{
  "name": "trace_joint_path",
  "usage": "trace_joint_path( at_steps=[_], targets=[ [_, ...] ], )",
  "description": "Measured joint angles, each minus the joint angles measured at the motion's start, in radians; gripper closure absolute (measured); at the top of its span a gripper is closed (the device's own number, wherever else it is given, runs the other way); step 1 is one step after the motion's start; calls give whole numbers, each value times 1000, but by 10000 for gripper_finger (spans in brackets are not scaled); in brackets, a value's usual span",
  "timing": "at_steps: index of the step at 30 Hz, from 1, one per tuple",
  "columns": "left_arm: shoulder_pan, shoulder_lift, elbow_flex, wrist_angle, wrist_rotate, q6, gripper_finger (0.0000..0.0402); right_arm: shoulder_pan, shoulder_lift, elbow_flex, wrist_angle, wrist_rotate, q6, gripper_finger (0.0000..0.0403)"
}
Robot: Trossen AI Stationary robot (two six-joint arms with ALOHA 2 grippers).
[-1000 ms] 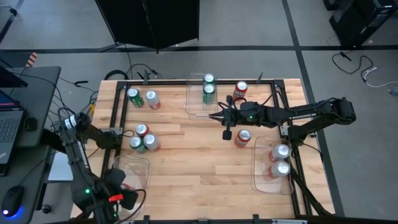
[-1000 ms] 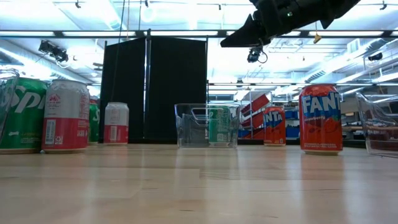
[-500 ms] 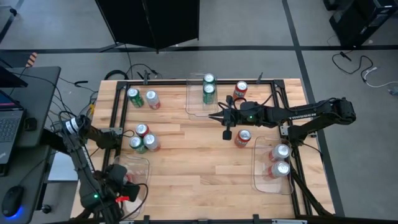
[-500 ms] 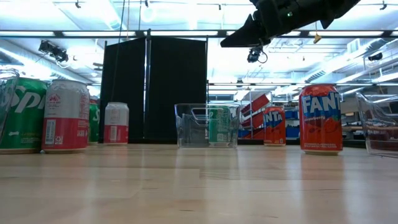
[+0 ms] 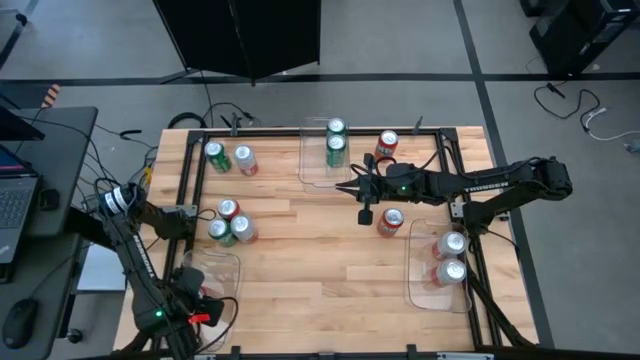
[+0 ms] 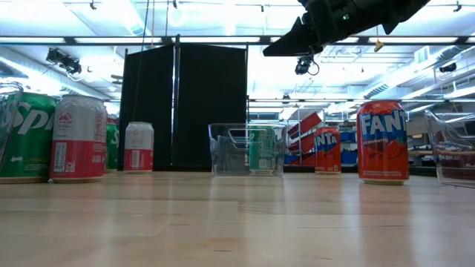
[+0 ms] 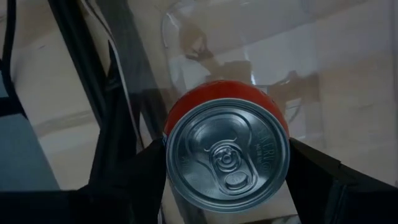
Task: Sort soda cans
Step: Put the top left red soda can into the bottom left transparent bin
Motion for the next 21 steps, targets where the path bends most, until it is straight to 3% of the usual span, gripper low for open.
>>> trace_joint_path(
  at_steps=[13, 21],
  targets=[
    [-2, -2, -33, 14, 44, 2, 132, 0, 0, 0, 0, 0, 3, 389],
    [-2, -1, -35, 14, 54, 29, 23, 0, 0, 0, 0, 0, 4, 389]
  ],
)
